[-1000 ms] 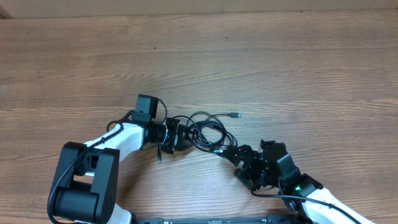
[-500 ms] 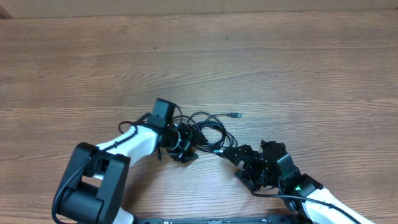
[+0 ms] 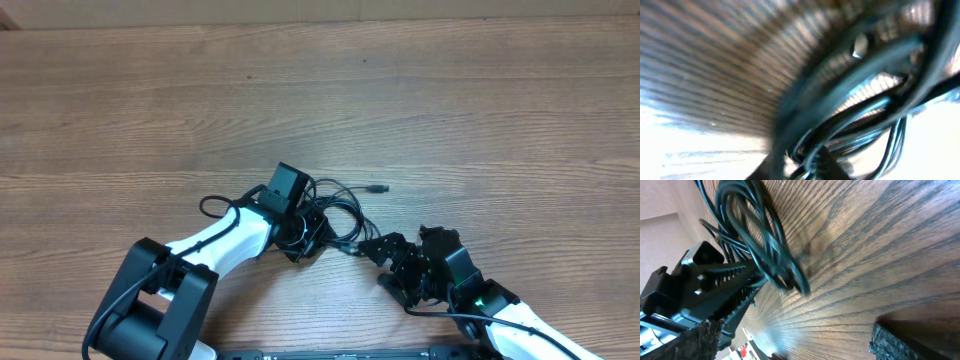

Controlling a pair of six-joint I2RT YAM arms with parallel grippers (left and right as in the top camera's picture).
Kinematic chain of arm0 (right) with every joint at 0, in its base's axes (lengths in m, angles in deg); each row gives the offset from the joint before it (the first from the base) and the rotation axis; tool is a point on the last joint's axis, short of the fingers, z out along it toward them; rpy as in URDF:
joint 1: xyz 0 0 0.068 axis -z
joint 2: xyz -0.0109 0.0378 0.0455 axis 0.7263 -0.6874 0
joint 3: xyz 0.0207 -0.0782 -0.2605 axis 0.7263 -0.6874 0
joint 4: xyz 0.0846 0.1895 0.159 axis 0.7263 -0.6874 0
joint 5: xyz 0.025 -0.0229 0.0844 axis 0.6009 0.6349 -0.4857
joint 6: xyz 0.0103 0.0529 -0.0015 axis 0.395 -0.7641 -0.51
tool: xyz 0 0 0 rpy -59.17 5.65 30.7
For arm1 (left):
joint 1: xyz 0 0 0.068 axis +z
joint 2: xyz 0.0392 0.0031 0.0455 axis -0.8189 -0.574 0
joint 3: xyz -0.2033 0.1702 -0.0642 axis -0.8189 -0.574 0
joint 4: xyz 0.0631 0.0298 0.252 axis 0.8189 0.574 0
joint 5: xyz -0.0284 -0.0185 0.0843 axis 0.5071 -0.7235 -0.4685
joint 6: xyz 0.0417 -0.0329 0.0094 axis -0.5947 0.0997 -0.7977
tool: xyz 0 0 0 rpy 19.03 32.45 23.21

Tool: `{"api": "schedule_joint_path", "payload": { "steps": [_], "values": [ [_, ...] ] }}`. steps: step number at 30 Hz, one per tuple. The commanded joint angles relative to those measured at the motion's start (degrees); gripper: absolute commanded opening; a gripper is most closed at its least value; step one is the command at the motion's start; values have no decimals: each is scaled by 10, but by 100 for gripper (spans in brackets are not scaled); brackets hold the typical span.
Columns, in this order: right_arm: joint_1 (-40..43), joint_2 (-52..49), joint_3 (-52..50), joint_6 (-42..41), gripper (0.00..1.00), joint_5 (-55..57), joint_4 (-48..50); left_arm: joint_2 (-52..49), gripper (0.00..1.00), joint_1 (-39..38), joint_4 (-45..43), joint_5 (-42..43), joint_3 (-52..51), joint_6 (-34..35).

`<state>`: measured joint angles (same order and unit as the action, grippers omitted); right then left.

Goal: Untangle cables

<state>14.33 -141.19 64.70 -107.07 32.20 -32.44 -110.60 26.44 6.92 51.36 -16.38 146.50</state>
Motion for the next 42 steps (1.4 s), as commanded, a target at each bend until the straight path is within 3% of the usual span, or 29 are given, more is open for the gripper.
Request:
{"api": "schedule_joint_path", "payload": {
  "steps": [1,10,21,23,26,30,35,42],
  "values": [
    [1,-2,-6,5,95,10,-11,-25,4,-7,13,-118,-17,-6],
    [1,-2,-6,5,100,-8,-14,-25,4,-6,40,-102,-17,-6],
    [1,-2,-6,7,100,-13,-38,-24,4,32,43,96,-17,-40],
    [1,-2,-6,48,100,-26,-33,-24,4,40,43,131,-17,-55],
    [1,-2,-5,175,100,-61,-11,-24,4,56,43,200,-17,-82],
    [2,-2,11,196,100,-86,-16,-24,4,74,58,264,-17,-83],
    [2,16,89,247,100,-60,-131,-24,4,96,82,342,-17,-87],
    [2,72,331,288,100,170,-556,-23,4,107,81,433,-17,-151]
  ]
}}
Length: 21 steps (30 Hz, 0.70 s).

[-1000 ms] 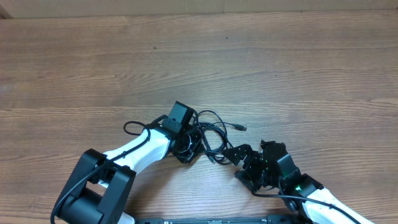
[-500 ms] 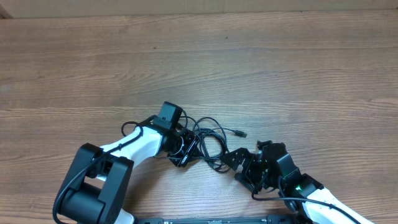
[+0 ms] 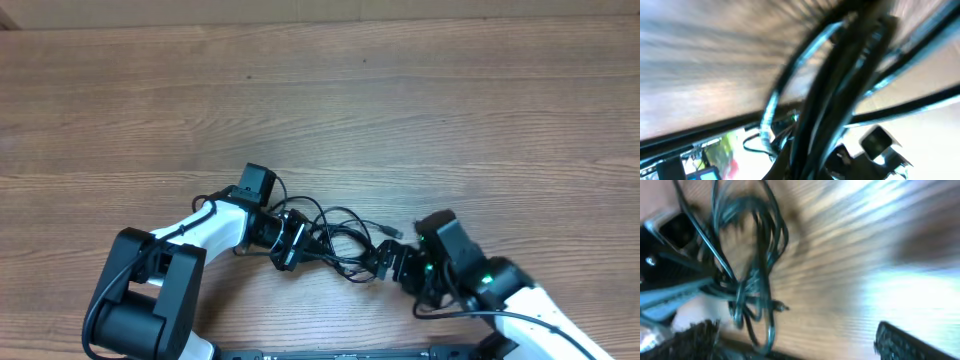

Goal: Untangle cables

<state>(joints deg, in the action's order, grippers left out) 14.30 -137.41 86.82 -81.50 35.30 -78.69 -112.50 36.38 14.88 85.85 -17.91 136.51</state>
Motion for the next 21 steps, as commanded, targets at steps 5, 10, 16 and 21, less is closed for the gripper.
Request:
{"api": "schedule_joint_path", "payload": {
  "steps": [5,10,16,21],
  "values": [
    [2,68,237,28,100,168,-201,6,4,16,3,127,-2,-63],
    [2,87,253,28,100,78,-184,48,4,19,4,152,-2,-55],
    [2,78,250,27,100,0,-184,137,4,46,4,145,-2,-17],
    [2,76,250,-7,100,-9,-181,256,4,97,4,60,-2,18]
  ]
}}
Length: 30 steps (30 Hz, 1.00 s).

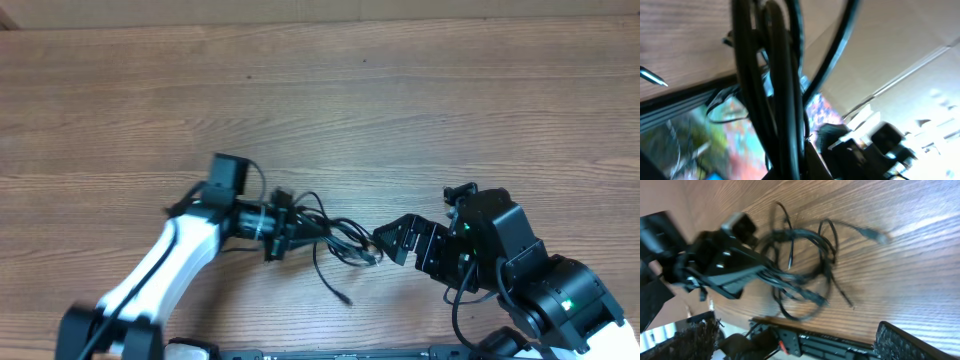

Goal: Untangle cables

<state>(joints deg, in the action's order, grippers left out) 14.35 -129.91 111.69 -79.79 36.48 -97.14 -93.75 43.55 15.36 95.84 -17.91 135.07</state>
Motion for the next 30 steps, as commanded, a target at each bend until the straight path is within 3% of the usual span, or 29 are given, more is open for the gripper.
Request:
{"api": "schedule_joint_path", "payload": {
  "steps": [1,5,8,10,13,16,22,30],
  "values": [
    [1,2,1,-36,100,-20,6,92,4,31,0,-54,-2,43],
    [0,-4,0,-152,100,-31,37,217,4,44,-1,-147,-2,104],
    [-9,-23,-1,-172,98,-29,58,282,4,44,-1,-205,-2,122],
    [-20,-44,-1,-173,75,-35,71,315,4,44,-1,-232,-2,126],
    [-47,-83,-1,-188,61,-55,99,356,4,44,0,-278,-2,117],
    [-81,-125,-1,-205,62,-57,129,377,4,44,0,-302,-2,96],
    [-119,-162,-1,-207,73,-59,173,382,4,44,18,-339,-2,25],
    [-122,-142,-1,-247,77,-24,176,382,4,44,59,-389,-2,18]
  ]
}}
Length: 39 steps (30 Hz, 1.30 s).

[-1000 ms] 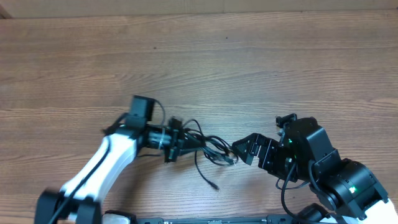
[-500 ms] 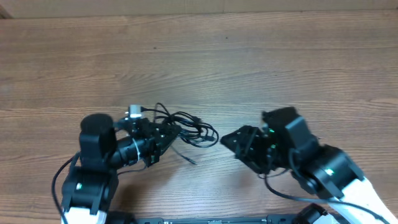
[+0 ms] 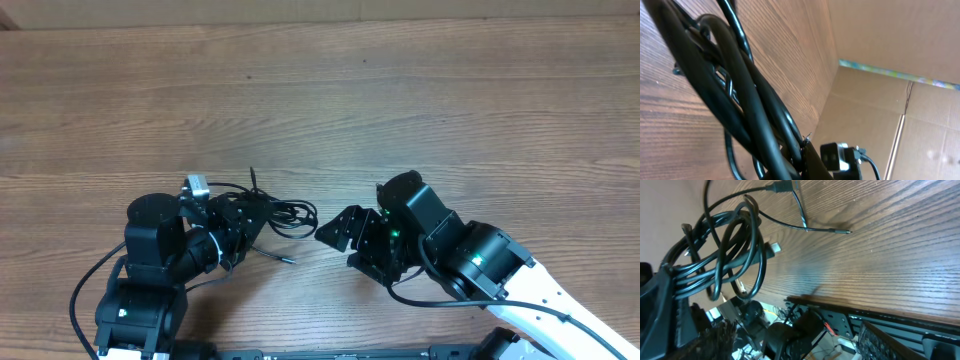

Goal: Untangle cables

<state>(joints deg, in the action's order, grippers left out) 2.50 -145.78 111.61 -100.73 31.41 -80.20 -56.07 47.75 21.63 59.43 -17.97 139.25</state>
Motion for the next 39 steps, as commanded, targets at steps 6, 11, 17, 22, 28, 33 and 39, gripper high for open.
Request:
{"api": "schedule_joint_path", "payload": {
  "steps": [6,11,17,22,28,33,39],
  "values": [
    [-10,-11,0,-104,75,38,47,5,4,1,-4,-14,-1,-24],
    [-20,-59,0,-129,69,40,116,5,4,1,-4,2,-1,-22],
    [-20,-99,0,-165,46,33,130,5,4,1,-3,15,-1,-22],
    [-20,-102,0,-165,4,30,130,5,4,1,-3,12,-1,-24],
    [-18,-102,0,-56,4,49,36,5,4,9,-40,-20,-1,3],
    [10,-98,0,-54,4,193,-185,5,4,43,-130,0,-1,7],
    [93,-45,0,-45,4,309,-311,5,4,108,-72,-3,0,6]
  ]
}}
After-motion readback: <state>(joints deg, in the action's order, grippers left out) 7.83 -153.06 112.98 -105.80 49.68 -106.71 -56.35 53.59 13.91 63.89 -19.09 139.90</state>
